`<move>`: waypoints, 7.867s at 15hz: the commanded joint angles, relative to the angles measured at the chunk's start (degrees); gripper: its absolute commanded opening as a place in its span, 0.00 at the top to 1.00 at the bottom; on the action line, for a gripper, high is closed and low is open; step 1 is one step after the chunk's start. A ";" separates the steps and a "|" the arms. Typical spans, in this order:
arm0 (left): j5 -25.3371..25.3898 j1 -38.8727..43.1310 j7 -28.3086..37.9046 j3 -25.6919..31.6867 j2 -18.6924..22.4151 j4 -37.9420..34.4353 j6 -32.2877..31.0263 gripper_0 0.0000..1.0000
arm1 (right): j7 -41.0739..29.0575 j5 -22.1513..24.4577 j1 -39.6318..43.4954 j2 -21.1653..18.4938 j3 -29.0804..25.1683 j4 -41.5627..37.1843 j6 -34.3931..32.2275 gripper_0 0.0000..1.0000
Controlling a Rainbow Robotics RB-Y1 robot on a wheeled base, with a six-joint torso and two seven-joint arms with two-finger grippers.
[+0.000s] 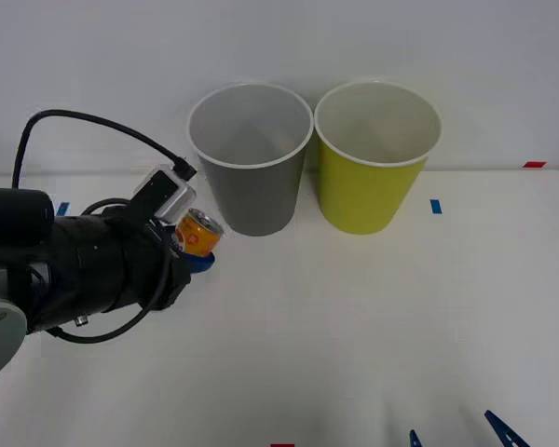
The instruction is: Put cans in the gray bin and PET bottles in the light green bin.
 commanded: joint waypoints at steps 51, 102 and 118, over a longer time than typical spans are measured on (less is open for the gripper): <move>-9.11 -26.45 -1.27 -0.24 -14.67 42.53 -49.81 1.00 | 0.00 0.00 0.00 0.00 0.00 0.00 0.00 0.00; 1.43 26.10 -1.80 6.17 -6.41 -1.59 -49.81 0.00 | 0.00 0.00 0.00 0.00 0.00 0.00 0.00 0.00; -13.95 50.98 -0.92 -11.49 2.21 17.83 -106.76 0.00 | 0.00 0.00 0.00 0.00 0.00 0.00 0.00 0.00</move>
